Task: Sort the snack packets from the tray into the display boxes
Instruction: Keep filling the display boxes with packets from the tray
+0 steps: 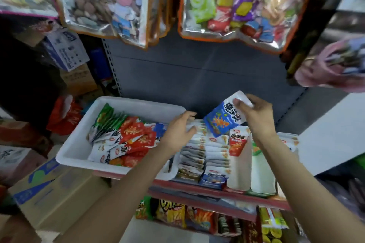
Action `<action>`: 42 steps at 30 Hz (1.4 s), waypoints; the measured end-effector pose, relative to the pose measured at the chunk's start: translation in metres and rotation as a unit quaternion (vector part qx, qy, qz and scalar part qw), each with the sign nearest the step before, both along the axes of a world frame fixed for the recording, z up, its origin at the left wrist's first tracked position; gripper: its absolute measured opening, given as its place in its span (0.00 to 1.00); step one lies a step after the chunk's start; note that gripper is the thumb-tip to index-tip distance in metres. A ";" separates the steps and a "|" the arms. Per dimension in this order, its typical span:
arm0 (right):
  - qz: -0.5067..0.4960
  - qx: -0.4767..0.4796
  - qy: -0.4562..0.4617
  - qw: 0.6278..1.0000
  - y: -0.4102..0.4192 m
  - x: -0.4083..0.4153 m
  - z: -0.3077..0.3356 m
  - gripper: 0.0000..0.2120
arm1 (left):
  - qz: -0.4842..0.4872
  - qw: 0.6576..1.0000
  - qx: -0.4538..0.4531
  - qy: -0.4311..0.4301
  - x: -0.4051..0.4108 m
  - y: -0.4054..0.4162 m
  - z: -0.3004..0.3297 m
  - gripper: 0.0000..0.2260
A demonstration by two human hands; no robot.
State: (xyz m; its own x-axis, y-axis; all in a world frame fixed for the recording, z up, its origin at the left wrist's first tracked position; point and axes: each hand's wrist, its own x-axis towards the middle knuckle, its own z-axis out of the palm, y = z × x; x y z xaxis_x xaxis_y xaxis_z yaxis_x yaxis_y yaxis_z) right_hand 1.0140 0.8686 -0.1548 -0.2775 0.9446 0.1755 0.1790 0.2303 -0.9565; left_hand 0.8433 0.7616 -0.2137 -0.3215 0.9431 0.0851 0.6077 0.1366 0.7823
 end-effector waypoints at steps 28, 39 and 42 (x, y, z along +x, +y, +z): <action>0.220 0.060 -0.305 0.925 0.025 0.021 -0.066 0.04 | -0.192 0.914 -0.041 0.355 0.047 -0.003 -0.015 0.18; 0.221 0.054 -0.453 0.862 0.020 0.003 -0.074 0.16 | -0.128 0.961 0.001 0.246 0.024 -0.016 -0.023 0.15; 0.159 0.133 -0.427 0.880 0.003 -0.013 -0.053 0.16 | -0.036 0.976 -0.018 0.213 -0.006 -0.029 -0.029 0.14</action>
State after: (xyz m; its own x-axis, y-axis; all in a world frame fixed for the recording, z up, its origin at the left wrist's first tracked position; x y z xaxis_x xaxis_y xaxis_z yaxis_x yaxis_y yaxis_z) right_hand 1.0006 0.8720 -0.2081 -0.6583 0.7524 -0.0225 0.6925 0.5937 -0.4099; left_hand 0.8371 0.7324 -0.2429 -0.1964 0.9667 0.1637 0.8860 0.1035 0.4520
